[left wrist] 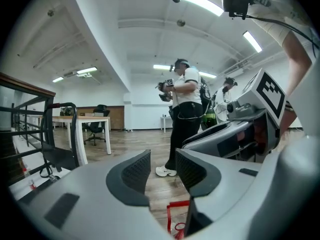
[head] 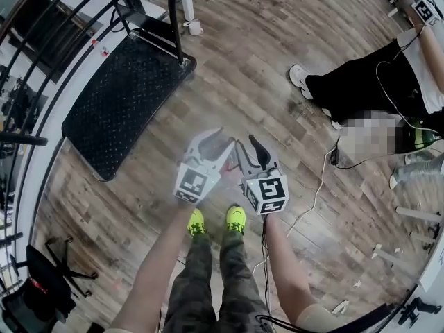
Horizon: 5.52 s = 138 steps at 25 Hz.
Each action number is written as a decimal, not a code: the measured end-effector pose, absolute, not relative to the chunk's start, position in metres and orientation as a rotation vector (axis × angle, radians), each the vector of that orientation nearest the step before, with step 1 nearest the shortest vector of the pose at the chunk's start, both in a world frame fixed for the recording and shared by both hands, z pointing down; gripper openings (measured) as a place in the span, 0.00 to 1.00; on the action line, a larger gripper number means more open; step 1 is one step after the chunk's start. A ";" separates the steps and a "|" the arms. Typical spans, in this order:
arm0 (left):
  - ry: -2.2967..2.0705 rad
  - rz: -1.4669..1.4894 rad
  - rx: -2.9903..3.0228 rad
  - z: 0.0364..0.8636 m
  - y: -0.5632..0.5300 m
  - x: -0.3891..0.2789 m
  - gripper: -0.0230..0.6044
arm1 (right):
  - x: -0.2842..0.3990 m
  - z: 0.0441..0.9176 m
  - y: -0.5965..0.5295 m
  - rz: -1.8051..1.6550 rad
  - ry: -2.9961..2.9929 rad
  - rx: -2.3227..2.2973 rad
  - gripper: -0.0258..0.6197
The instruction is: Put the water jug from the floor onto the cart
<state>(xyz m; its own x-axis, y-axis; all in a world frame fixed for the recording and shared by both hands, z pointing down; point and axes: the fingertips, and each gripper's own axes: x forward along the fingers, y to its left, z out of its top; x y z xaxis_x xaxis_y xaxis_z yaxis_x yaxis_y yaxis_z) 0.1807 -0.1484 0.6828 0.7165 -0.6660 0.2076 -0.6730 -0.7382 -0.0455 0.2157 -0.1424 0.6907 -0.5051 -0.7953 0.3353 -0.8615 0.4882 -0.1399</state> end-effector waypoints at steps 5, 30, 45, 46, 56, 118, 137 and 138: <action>-1.056 0.413 2.874 0.731 -0.144 0.187 0.26 | 0.222 0.734 -0.134 0.465 -2.469 1.411 0.24; -0.843 0.726 2.734 0.869 -0.155 0.194 0.26 | 0.238 0.876 -0.121 0.766 -2.283 1.376 0.24; -0.724 0.815 2.767 0.875 -0.158 0.202 0.16 | 0.236 0.885 -0.125 0.705 -2.253 1.400 0.15; -0.725 0.810 2.769 0.875 -0.159 0.201 0.16 | 0.235 0.884 -0.125 0.697 -2.264 1.404 0.15; -0.718 0.778 2.769 0.871 -0.160 0.195 0.17 | 0.229 0.869 -0.124 0.596 -2.366 1.406 0.15; -1.644 0.494 2.537 0.450 -0.197 -0.018 0.08 | 0.028 0.446 -0.158 0.481 -2.800 1.216 0.17; -1.825 0.393 2.437 0.386 -0.215 -0.130 0.08 | -0.080 0.377 -0.183 0.406 -2.884 1.059 0.17; -1.839 0.397 2.427 0.385 -0.218 -0.137 0.08 | -0.086 0.376 -0.187 0.408 -2.892 1.043 0.17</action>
